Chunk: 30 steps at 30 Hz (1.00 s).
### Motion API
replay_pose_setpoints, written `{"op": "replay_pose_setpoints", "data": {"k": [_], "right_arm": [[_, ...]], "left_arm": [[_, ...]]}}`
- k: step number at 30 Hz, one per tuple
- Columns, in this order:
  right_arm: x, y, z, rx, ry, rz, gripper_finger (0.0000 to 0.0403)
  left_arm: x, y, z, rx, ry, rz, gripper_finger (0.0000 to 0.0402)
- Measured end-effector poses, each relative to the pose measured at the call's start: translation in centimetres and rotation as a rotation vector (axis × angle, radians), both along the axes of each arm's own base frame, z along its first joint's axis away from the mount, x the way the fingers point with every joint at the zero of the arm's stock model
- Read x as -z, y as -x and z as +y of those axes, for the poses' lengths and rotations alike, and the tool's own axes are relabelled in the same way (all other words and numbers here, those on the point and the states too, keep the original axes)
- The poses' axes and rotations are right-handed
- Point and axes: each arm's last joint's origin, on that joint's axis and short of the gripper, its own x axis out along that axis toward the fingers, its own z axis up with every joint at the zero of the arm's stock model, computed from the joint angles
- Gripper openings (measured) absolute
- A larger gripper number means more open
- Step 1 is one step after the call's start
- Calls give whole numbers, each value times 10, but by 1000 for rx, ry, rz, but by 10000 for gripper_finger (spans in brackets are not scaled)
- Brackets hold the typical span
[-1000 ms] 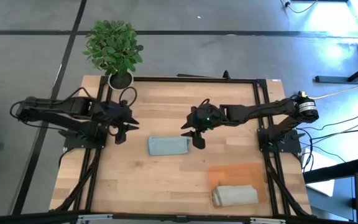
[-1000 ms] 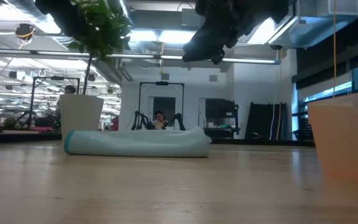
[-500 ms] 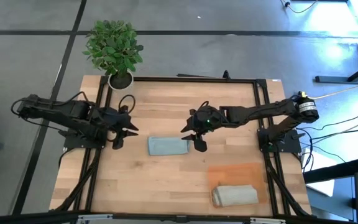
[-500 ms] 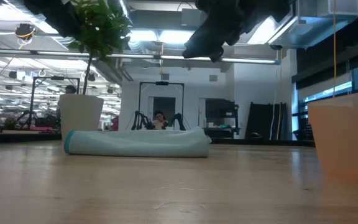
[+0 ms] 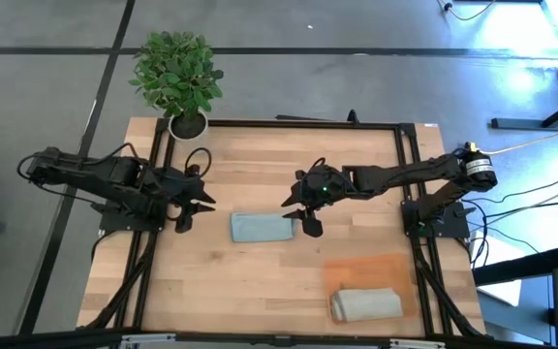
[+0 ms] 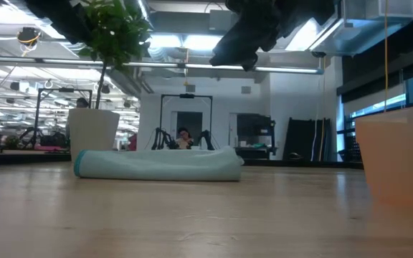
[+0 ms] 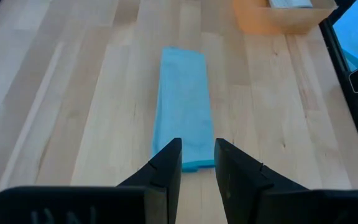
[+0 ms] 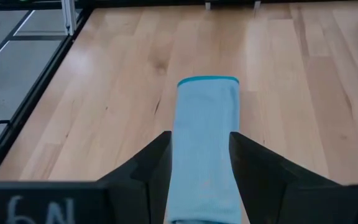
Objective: Roll microfiber towels into tight, uniform cylinder then place into a basket
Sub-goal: Put the rolled light blue microfiber towel into the orange bin
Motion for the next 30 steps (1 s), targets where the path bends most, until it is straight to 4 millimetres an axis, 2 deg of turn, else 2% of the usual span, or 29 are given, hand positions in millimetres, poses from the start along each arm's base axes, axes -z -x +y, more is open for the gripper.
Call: {"op": "replay_pose_setpoints", "data": {"k": [16, 19, 23, 30], "right_arm": [[-7, -5, 1, 1, -8, -88, 160], [-12, -7, 1, 5, -36, -138, 172], [-18, -10, 8, 33, -20, -210, 225], [-37, -14, 28, -103, 200, -403, 378]], "left_arm": [[0, 0, 0, 0, 0, 0, 85], [0, 0, 0, 0, 0, 0, 85], [0, 0, 0, 0, 0, -1, 85], [0, 0, 0, 0, 0, -1, 85]]}}
